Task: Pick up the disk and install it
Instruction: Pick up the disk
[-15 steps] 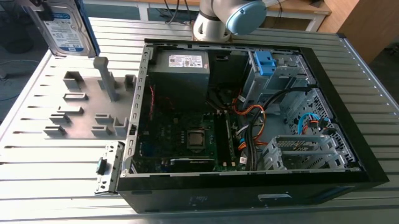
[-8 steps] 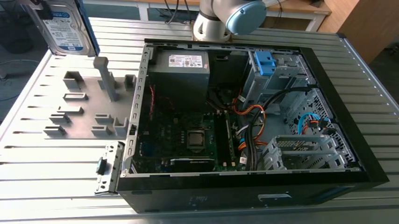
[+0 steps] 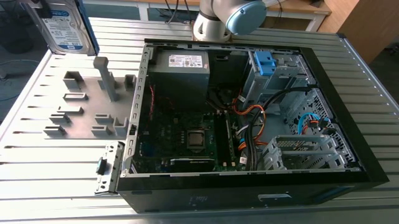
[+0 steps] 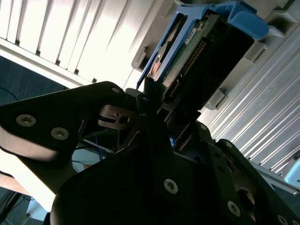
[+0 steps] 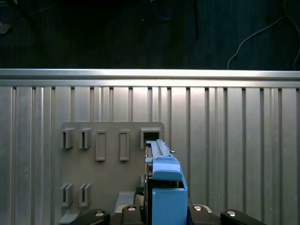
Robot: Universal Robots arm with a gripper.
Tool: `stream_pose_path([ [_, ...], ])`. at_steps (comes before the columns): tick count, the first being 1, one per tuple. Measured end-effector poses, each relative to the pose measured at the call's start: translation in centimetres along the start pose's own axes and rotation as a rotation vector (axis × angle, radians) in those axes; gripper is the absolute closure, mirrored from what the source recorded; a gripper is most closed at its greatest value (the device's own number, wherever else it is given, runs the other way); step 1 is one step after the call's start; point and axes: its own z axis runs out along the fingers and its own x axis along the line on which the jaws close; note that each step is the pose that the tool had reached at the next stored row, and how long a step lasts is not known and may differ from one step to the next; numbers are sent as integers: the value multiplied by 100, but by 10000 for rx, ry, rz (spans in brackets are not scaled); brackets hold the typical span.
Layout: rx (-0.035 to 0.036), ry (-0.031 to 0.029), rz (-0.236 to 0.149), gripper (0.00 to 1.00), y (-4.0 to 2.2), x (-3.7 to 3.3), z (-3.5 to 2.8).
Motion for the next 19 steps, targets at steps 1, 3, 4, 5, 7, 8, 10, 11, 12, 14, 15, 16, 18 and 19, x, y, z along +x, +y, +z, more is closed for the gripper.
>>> stream_pose_path([
  [1, 0, 1, 0, 64, 0, 0, -4],
  [3, 0, 0, 0, 64, 0, 0, -12],
  [4, 0, 0, 0, 64, 0, -1, -15],
  [5, 0, 0, 0, 64, 0, -1, -19],
  [7, -1, 1, 0, 64, 0, -1, -28],
  [8, 0, 0, 0, 64, 0, -1, -31],
  [10, 0, 1, 0, 64, 0, -2, -39],
  [11, 0, 1, 0, 64, 0, -2, -43],
  [12, 0, 1, 0, 64, 0, -2, -48],
  [14, 0, 0, 0, 64, 0, -2, -57],
  [15, 0, 0, 0, 64, 0, -2, -61],
  [16, 0, 0, 0, 64, 0, -3, -65],
  [18, 0, 1, 0, 64, 0, -3, -74],
  [19, 0, 0, 0, 64, 0, -3, -79],
])
